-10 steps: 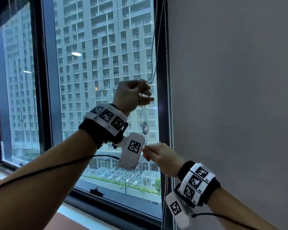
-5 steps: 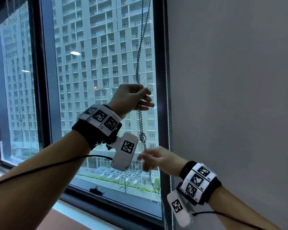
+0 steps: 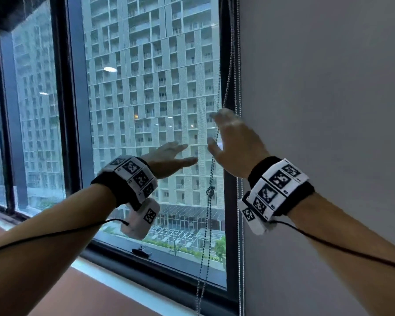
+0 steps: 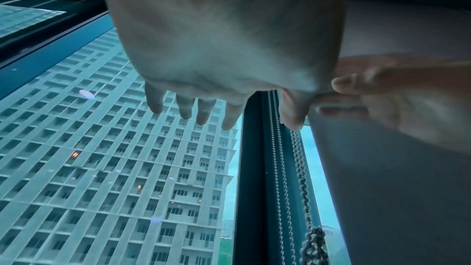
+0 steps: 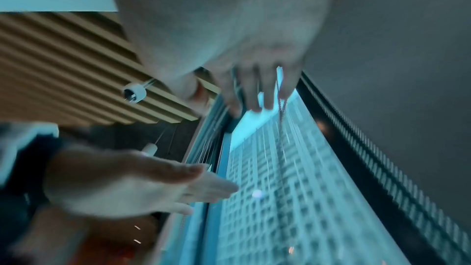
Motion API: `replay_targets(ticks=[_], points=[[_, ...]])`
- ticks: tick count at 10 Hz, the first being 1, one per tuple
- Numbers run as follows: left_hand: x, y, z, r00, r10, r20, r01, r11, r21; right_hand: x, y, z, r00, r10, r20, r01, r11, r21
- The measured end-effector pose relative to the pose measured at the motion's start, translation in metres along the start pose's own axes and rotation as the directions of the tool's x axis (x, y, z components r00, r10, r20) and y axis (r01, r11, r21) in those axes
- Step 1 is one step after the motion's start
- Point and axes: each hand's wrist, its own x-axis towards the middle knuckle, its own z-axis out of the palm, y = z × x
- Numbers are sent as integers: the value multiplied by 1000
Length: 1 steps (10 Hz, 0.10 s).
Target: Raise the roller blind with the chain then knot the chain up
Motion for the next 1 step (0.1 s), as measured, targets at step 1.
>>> replay_targets(ticks=[1], points=[[-11, -10, 0, 1000, -9, 26, 10, 999, -44, 2, -15, 4, 917, 6, 398, -72, 986, 152]])
